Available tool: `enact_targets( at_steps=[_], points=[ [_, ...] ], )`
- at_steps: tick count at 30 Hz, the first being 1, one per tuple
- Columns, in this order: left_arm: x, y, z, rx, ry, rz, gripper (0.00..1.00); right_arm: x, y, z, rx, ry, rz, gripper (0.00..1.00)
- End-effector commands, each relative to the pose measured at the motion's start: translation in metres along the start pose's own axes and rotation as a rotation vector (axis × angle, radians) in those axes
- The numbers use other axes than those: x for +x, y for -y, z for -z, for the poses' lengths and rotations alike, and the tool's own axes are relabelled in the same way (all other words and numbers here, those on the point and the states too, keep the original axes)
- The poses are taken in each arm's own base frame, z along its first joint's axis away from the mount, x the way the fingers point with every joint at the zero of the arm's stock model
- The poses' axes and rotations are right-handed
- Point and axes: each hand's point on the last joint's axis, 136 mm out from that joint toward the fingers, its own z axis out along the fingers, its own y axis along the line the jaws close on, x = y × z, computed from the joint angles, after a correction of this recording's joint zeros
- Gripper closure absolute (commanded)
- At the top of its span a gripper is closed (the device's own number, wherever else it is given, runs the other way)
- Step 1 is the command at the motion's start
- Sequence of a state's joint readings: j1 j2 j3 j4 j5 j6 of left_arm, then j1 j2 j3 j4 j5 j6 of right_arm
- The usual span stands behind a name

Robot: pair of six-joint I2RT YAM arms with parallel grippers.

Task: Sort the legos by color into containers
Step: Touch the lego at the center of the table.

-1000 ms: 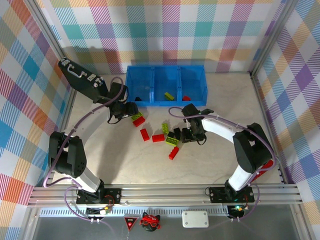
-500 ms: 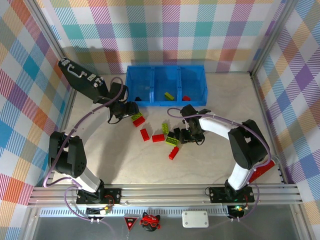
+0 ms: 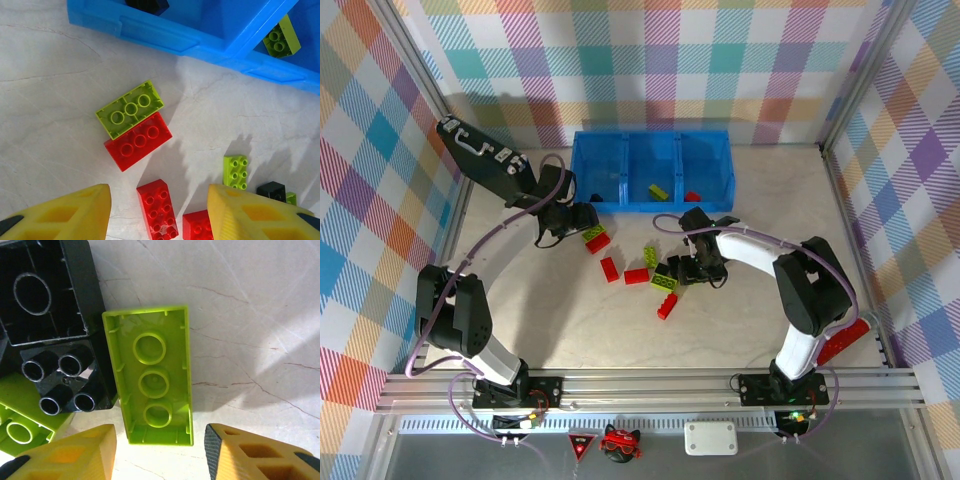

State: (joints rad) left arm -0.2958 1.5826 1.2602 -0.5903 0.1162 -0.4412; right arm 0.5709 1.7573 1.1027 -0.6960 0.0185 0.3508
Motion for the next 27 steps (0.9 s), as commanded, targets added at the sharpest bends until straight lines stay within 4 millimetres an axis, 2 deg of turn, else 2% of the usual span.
enact_targets(
  at_steps=[1, 23, 27],
  points=[
    [-0.011, 0.012, 0.014, 0.049, 0.04, 0.008, 0.47, -0.004, -0.001, -0.001, 0.011, -0.002, 0.018, 0.5],
    [-0.01, 0.014, 0.021, 0.06, 0.043, 0.014, 0.47, -0.002, 0.005, 0.0, 0.039, -0.002, -0.006, 0.61],
    [-0.011, 0.014, 0.023, 0.055, 0.047, 0.015, 0.47, 0.0, 0.012, 0.001, 0.074, -0.011, -0.047, 0.62]
  ],
)
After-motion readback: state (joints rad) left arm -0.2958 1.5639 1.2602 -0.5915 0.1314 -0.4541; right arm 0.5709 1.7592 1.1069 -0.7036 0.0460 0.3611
